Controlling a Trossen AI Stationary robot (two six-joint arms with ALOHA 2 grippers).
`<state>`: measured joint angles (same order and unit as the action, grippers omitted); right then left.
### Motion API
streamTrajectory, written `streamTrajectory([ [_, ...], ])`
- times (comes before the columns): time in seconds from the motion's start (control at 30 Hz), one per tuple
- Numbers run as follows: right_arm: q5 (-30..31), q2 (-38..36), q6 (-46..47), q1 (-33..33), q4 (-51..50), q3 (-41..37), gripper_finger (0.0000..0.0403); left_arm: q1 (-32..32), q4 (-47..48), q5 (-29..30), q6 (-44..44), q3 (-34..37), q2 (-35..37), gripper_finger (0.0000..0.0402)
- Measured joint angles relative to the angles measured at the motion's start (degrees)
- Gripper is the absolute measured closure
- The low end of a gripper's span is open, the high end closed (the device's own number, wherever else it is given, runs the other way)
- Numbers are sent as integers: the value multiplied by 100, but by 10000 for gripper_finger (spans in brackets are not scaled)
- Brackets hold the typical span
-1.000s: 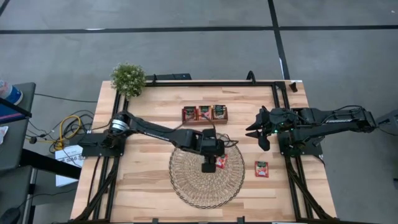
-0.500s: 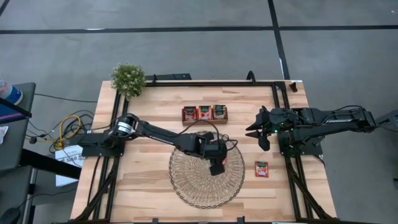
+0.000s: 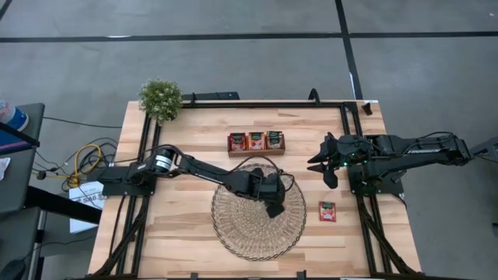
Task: Pick & Place Tea
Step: Put the red tea bag into the wooden organizer
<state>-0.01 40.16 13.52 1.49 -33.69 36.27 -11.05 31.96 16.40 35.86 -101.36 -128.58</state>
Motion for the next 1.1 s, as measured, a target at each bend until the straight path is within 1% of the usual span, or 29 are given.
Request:
streamTrajectory([
  [0.17, -1, 0, 1, 0, 0, 0, 290, -45, 18, 87, 141, 11, -162, 230],
  [0.37, 0, 4, 2, 1, 11, 0, 290, -102, 116, 403, 231, 8, -279, 230],
  [0.77, -4, 2, 2, -1, 32, 0, 290, -109, 147, 204, 264, -17, -452, 230],
  [1.0, -5, 2, 3, 1, 29, 0, 290, -117, 210, 362, 264, -6, -441, 231],
  [1.1, -5, 1, 4, 1, 28, 0, 290, -146, 313, 552, 269, -5, -441, 243],
])
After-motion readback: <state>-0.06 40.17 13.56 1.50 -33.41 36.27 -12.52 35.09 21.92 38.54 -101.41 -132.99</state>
